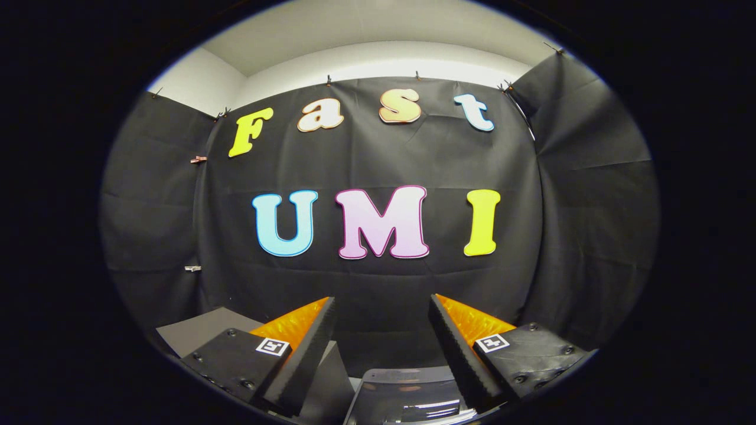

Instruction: Put the clothes into the washing machine and then close the washing machine lid.

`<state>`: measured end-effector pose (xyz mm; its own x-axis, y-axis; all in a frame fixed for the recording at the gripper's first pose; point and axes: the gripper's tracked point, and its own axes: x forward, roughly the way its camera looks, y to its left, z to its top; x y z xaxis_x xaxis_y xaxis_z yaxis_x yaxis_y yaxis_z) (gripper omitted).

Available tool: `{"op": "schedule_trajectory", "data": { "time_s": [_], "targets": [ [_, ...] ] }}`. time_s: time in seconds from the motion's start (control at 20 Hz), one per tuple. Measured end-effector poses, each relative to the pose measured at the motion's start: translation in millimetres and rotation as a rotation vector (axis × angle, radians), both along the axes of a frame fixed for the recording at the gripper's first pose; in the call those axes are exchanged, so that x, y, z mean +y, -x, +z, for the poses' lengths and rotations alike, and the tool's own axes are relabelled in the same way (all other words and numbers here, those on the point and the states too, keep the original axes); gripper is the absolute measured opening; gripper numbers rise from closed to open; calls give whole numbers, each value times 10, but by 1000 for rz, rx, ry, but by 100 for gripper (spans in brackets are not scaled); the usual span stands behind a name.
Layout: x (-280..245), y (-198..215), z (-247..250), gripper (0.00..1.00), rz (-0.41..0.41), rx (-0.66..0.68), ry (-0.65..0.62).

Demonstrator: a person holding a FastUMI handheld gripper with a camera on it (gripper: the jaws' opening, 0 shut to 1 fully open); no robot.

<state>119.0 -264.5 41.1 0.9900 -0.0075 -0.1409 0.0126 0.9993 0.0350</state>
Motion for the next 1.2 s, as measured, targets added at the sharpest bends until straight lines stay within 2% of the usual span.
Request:
{"op": "schedule_trajectory", "data": {
  "time_s": [0.45,0.65,0.85,1.2],
  "targets": [
    [559,145,72,99,4,-31,-7],
    [676,238,12,99,-19,-17,-3],
    [604,227,6,99,-76,-31,12],
    [531,166,-27,99,-105,-21,4]
  ]
}}
